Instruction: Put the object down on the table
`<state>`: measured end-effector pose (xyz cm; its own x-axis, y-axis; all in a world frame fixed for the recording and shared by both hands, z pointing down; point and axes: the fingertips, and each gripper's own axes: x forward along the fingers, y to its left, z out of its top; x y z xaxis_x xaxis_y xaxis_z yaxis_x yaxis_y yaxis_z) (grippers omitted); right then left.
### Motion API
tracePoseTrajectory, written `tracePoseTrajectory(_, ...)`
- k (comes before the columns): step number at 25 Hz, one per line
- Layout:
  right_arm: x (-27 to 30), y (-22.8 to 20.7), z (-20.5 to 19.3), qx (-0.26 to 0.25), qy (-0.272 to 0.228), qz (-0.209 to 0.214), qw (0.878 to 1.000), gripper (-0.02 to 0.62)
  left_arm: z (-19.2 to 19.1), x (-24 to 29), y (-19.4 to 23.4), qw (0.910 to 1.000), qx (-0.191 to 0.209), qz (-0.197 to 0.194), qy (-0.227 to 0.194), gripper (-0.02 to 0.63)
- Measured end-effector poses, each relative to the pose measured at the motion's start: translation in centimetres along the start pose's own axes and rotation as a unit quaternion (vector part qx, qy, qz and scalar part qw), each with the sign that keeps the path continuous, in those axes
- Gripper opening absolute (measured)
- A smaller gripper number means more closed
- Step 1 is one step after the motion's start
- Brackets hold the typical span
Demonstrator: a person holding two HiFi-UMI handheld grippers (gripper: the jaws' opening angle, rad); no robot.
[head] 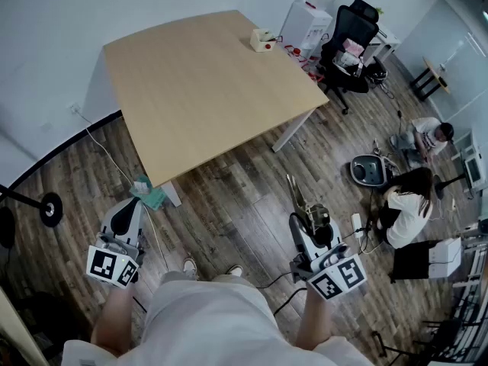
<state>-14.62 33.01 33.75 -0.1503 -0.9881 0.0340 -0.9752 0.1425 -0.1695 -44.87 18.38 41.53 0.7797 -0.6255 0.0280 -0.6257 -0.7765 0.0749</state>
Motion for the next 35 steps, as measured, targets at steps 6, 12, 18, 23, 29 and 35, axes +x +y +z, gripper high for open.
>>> tracePoseTrajectory(6, 0.6, -0.4, 0.5, -0.03, -0.002, -0.018, 0.999, 0.172, 1.8, 1.5, -1.0, 0.9993, 0.029, -0.013, -0.017, 0.005)
tracePoseTrajectory(12, -0.3, -1.5, 1.1, -0.041, -0.004, -0.018, 0.999, 0.169, 2.7, 2.5, -3.5, 0.9988, 0.037, -0.022, -0.021, 0.005)
tracePoseTrajectory(18, -1.4, -3.1, 1.1, -0.059, -0.001, -0.02, 0.998, 0.169, 2.1, 3.6, -6.1, 0.9989, 0.034, -0.03, -0.012, 0.005)
tracePoseTrajectory(23, -3.1, -4.6, 0.9, -0.041, -0.014, -0.007, 0.999, 0.167, 1.5, 4.7, -9.1, 0.9986, 0.039, -0.035, -0.009, 0.005)
tracePoseTrajectory(29, -5.3, -6.5, -0.6, -0.029, -0.012, 0.001, 1.0, 0.168, 0.2, 6.0, -12.0, 0.9985, 0.041, -0.037, -0.001, 0.005)
tracePoseTrajectory(35, -5.2, -9.7, -2.2, -0.015, 0.017, -0.004, 1.0, 0.169, 0.1, 9.4, -12.4, 0.9982, 0.04, -0.044, 0.004, 0.005)
